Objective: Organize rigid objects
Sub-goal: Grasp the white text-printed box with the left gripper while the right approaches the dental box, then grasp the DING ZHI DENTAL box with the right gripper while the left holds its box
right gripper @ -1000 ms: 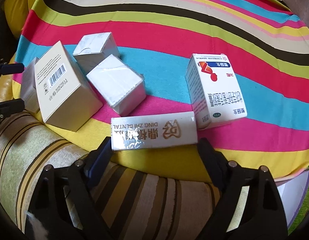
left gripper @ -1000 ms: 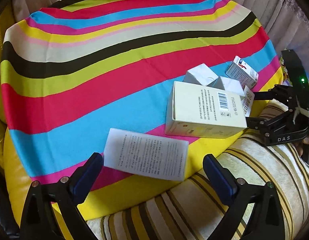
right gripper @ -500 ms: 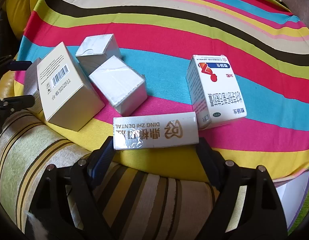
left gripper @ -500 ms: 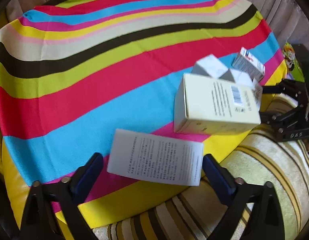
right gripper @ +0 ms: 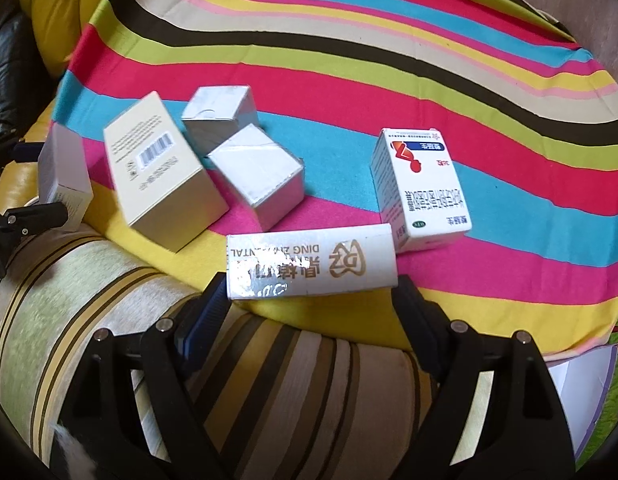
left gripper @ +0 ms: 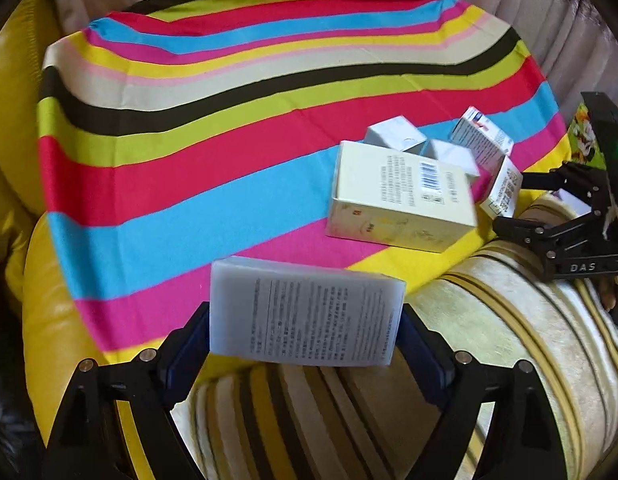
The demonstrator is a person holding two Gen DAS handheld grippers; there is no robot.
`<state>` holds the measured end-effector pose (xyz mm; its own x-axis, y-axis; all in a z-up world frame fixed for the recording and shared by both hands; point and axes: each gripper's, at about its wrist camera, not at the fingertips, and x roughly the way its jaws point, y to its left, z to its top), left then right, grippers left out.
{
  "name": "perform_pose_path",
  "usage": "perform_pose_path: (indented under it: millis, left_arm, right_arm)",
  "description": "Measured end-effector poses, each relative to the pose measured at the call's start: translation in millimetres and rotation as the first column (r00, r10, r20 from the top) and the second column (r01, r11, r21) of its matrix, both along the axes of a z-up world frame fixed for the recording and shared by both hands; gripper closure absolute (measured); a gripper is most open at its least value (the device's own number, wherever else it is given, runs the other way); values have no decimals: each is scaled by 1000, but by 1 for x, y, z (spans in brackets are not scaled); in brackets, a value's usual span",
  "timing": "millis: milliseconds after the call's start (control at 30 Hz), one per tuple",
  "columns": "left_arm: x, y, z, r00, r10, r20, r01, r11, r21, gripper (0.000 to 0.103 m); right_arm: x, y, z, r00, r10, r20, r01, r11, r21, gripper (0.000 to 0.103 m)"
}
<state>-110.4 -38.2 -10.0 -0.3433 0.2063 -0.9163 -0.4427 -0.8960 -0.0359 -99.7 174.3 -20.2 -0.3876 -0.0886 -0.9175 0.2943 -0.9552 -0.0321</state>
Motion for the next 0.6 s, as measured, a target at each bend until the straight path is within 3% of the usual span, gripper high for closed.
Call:
perform_pose_path:
  millis: [267,600]
  left_arm:
    - [35,2,24,997,64,-52,-60,995,77,14]
    - [56,54,33,995,63,-74,-49,983,176,15]
  right_arm:
    - [24,7,21,998,-14,-54,13,1000,-16,19]
    - [50,36,39,994,-58,-96,53,997,-58,19]
